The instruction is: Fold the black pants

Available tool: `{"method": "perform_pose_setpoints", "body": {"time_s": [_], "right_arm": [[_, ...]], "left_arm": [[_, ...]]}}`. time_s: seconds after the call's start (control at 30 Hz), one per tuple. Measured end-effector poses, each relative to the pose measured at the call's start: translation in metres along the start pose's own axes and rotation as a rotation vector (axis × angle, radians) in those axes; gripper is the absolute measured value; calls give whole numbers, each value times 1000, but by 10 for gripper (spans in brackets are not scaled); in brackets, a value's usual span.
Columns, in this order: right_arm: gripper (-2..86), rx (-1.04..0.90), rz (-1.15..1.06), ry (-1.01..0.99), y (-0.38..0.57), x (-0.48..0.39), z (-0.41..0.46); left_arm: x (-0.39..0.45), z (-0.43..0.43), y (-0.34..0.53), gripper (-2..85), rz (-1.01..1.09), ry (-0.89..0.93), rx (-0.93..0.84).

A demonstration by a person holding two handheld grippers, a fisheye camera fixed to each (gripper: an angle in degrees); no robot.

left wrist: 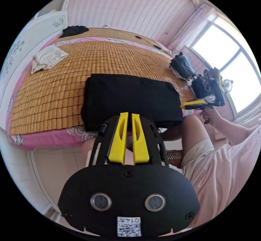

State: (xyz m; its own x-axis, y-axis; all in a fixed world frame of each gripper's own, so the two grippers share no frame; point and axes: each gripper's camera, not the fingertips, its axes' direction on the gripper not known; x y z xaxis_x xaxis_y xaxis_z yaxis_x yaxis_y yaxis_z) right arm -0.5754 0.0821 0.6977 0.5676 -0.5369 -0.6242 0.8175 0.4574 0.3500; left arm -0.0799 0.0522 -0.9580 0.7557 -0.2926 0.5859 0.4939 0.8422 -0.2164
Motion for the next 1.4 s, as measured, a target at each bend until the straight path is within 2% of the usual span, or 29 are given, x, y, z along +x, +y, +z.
{"method": "perform_pose_setpoints", "body": {"time_s": [0.1, 0.27, 0.37, 0.43, 0.53, 0.63, 0.73, 0.9, 1.0, 1.07, 1.13, 1.23, 1.33, 1.4], "right_arm": [[-3, -28, -123, 60, -50, -26, 15], [-5, -77, -266, 166, -169, -56, 51], [-5, -115, -278, 195, -219, -59, 79], [-5, -206, -300, 216, -236, -56, 108], [-6, -231, -315, 177, -251, -46, 115], [-8, -312, -325, 120, -269, -34, 112], [-9, -287, -368, 163, -283, -32, 108], [-8, -339, -274, 102, -296, -2, 120], [-7, -244, -195, 8, -282, 31, 94], [-2, -68, -51, -85, -243, 71, 53], [2, 16, 38, -123, -194, 102, 28], [17, 15, 240, -75, -102, 152, 11], [90, -11, 398, -180, -21, 190, 14], [121, -49, 456, -237, 10, 205, 24]], "left_arm": [[65, 45, -21, -6, 237, 115, -135], [160, 111, -21, -9, 501, -33, -228], [182, 134, -15, -9, 535, -153, -264], [188, 145, -11, -9, 532, -196, -277], [192, 165, 0, -9, 522, -221, -331], [196, 166, 12, -10, 538, -208, -282], [198, 156, 16, -10, 506, -165, -274], [197, 156, 31, -9, 472, -112, -244], [198, 151, 35, -7, 464, -77, -238], [204, 134, 43, -3, 473, -77, -185], [213, 118, 52, 5, 502, -53, -123], [235, 105, 63, 55, 544, 104, -87], [271, 102, 69, 89, 622, 217, -59], [298, 104, 73, 98, 678, 230, -64]]}}
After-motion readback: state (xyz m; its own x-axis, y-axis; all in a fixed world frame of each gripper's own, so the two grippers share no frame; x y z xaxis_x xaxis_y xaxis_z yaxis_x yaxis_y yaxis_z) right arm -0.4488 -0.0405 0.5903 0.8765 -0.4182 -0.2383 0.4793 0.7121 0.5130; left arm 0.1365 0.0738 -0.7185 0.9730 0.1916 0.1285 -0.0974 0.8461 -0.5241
